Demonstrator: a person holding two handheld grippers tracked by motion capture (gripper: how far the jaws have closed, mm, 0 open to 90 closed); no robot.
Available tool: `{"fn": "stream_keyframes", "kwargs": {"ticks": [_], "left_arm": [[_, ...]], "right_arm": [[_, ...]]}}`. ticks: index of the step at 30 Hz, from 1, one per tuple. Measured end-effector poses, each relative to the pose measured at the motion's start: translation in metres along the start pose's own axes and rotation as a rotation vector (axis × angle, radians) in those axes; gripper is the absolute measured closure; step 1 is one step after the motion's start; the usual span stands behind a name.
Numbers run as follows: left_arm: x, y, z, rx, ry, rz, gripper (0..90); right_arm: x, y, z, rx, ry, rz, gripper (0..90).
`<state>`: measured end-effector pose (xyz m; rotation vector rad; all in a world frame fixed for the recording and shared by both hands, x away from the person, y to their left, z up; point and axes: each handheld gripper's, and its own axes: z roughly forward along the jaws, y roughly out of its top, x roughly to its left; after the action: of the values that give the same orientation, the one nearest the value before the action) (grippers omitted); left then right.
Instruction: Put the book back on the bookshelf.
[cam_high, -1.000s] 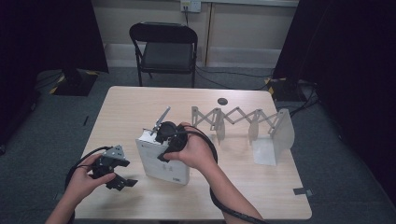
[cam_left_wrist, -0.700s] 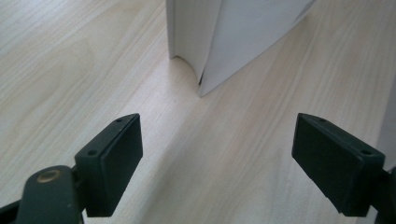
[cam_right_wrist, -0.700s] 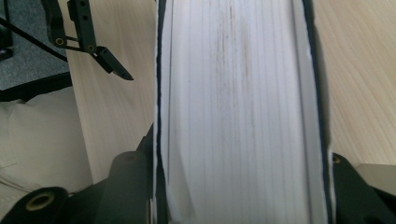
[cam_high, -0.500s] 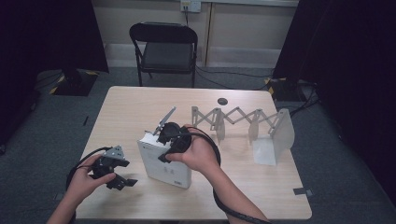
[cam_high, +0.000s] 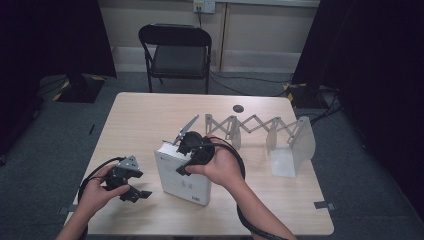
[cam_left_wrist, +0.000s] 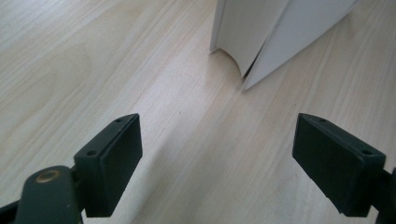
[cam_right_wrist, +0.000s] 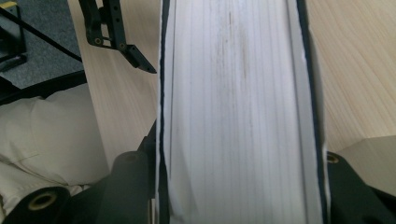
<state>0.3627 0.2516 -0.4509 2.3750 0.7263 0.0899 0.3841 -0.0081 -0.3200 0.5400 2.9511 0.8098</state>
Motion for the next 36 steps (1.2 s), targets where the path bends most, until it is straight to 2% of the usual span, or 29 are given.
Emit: {"fn": "stream_keyframes", "kwargs": {"ticks": [12, 17, 20, 28, 32, 36], "left_arm": [[0.001, 0.003, 0.015, -0.007, -0.007, 0.004, 15.6], [0.002, 0.004, 0.021, -0.026, -0.006, 0.000, 15.6], [0.002, 0.004, 0.024, -0.024, 0.008, 0.003, 15.4], [0.004, 0.005, 0.034, -0.005, 0.003, 0.002, 15.4], [0.004, 0.006, 0.039, -0.002, 0.011, 0.008, 15.2], [0.007, 0.005, 0.042, -0.010, 0.036, 0.003, 15.1]], "right_arm": [[-0.003, -0.014, -0.016, -0.001, -0.008, 0.038, 52.3], [-0.004, -0.020, -0.021, 0.002, -0.003, 0.049, 52.3], [-0.004, -0.022, -0.023, 0.001, -0.007, 0.049, 52.4], [-0.003, -0.028, -0.032, -0.005, -0.008, 0.060, 52.4], [-0.003, -0.032, -0.036, -0.005, -0.015, 0.064, 52.4], [-0.003, -0.037, -0.040, -0.010, -0.018, 0.076, 52.4]]}}
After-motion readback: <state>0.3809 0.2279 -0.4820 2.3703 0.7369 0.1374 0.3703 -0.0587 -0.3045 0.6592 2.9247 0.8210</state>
